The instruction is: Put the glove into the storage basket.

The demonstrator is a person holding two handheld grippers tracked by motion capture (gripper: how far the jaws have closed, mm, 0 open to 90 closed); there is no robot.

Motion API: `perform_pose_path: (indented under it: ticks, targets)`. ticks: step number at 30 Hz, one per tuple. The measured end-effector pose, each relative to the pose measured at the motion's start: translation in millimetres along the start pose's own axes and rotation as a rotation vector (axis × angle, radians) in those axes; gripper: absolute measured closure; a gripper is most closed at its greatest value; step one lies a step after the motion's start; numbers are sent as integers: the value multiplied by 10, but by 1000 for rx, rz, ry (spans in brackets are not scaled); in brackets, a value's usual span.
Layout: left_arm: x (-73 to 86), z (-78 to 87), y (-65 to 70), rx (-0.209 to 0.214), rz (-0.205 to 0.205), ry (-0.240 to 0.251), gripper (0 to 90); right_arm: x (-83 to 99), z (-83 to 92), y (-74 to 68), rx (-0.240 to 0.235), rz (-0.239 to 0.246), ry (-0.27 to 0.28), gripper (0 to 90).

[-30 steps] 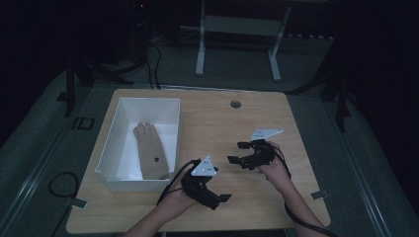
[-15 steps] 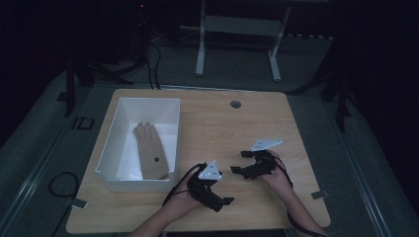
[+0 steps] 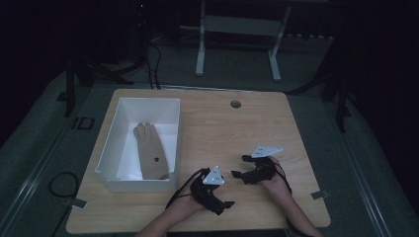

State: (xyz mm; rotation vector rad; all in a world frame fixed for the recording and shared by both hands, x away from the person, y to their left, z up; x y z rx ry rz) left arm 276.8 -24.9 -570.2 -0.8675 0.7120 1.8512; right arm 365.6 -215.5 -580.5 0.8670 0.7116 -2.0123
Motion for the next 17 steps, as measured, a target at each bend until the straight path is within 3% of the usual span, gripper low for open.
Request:
perform_pose_path:
  ticks: [6,17]
  targets:
    - [45,-49,15,11,-3,20,65,11,35,9,-2,-5,36,140]
    - [65,-25,-3,1,7,44,65,37,5,22,7,-5,17,140]
Point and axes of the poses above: each handheld gripper's, and its own axes: z roughly backward along the jaws, x roughly out of its underside, y roughly to its right, the point moved 3 cm from there along -z, roughly forward along the jaws, and after that the axes turned 3 degrees about -x, right-handed, at the moved point
